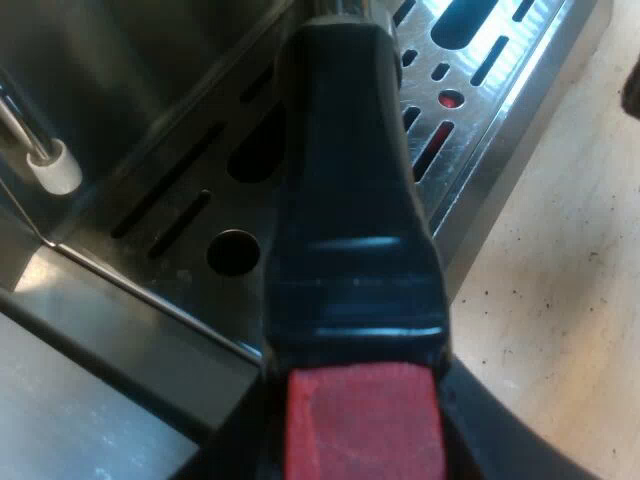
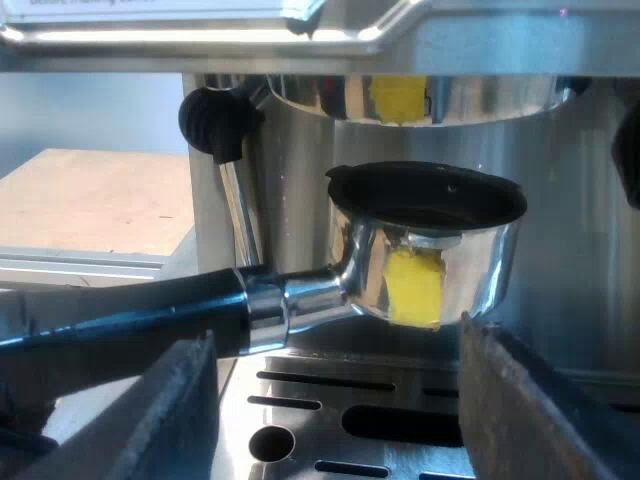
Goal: Put the handle in the coffee machine
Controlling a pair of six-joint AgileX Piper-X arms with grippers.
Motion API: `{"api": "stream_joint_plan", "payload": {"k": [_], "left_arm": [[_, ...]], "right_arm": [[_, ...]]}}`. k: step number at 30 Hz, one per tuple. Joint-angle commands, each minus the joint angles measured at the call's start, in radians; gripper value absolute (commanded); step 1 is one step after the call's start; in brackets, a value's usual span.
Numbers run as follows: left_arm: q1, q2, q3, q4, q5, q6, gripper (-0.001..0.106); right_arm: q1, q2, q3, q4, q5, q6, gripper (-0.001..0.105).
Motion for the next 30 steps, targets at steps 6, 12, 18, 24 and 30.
{"api": "stream_joint_plan", "payload": {"k": [6, 12, 18, 24, 30], "left_arm": [[0.0, -0.01, -0.039, -0.023, 0.046, -0.008, 0.0], [0.0, -0.01, -0.065, -0.023, 0.037, -0.008, 0.0], [0.0, -0.01, -0.07, -0.021, 0.037, -0.008, 0.0], [0.015, -0.01, -0.07, -0.015, 0.045, -0.008, 0.0], [0.064, -0.01, -0.07, -0.015, 0.122, -0.008, 0.0]], "right_arm": [[-0.002, -0.001, -0.002, -0.014, 0.032, -0.015, 0.055], [-0.002, -0.001, -0.002, -0.014, 0.032, -0.015, 0.055], [-0.002, -0.001, -0.002, -0.014, 0.032, -0.015, 0.055], [-0.002, -0.001, -0.002, -0.014, 0.032, -0.015, 0.055], [-0.002, -0.001, -0.002, -0.014, 0.032, -0.015, 0.055]]}}
